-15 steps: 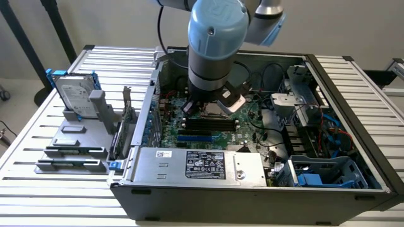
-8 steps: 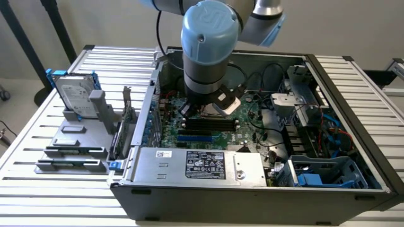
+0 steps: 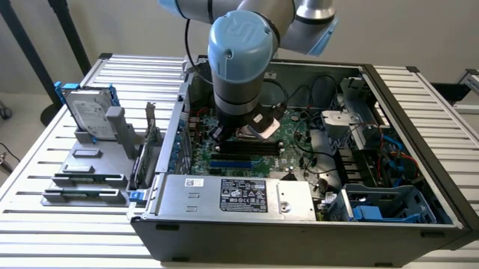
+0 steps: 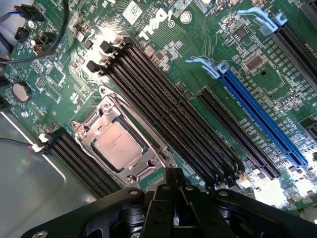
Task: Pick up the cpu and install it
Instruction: 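Install the first cpu locking lever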
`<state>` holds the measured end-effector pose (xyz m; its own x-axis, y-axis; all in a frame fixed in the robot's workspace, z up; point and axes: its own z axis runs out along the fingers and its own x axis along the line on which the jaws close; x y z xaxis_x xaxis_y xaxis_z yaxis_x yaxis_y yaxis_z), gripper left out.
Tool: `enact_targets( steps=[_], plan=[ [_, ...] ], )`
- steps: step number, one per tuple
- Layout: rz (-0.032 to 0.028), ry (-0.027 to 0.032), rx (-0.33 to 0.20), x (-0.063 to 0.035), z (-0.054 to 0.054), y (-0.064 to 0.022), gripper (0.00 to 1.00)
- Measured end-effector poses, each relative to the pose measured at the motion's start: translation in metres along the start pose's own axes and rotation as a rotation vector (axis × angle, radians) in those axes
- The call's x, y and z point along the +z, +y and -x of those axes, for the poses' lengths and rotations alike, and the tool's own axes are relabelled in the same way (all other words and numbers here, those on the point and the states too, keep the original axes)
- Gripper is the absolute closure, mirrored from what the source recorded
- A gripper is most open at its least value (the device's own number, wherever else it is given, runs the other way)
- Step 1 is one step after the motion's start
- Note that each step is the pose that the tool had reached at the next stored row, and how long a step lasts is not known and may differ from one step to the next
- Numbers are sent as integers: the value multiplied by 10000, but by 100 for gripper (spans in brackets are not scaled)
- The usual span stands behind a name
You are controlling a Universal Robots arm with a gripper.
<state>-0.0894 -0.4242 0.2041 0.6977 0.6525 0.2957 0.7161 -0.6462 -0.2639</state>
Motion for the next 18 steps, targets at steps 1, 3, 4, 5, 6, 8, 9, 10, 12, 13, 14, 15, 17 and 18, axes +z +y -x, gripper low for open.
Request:
enact_targets(
  steps=[1, 3, 4, 5, 6, 8, 9, 10, 12, 13, 14, 15, 17, 18],
  plan=[
    [5, 6, -3, 14, 0, -1, 89],
    [19, 19, -12, 40, 3, -2, 89],
    [27, 28, -17, 54, 7, -1, 89],
    [35, 36, -23, 68, 11, 1, 89],
    [42, 42, -27, 80, 15, 2, 89],
    [54, 55, -35, 104, 20, 2, 89],
    [60, 59, -37, 114, 22, 2, 89],
    [66, 66, -41, 124, 24, 2, 89],
    [76, 79, -49, 141, 31, 3, 89],
    [78, 82, -51, 149, 33, 4, 89],
    [80, 82, -52, 152, 36, 4, 89],
    [85, 75, -52, 153, 36, 4, 89],
    [108, 53, -52, 154, 37, 4, 89],
    [121, 40, -53, 154, 36, 4, 89]
  ],
)
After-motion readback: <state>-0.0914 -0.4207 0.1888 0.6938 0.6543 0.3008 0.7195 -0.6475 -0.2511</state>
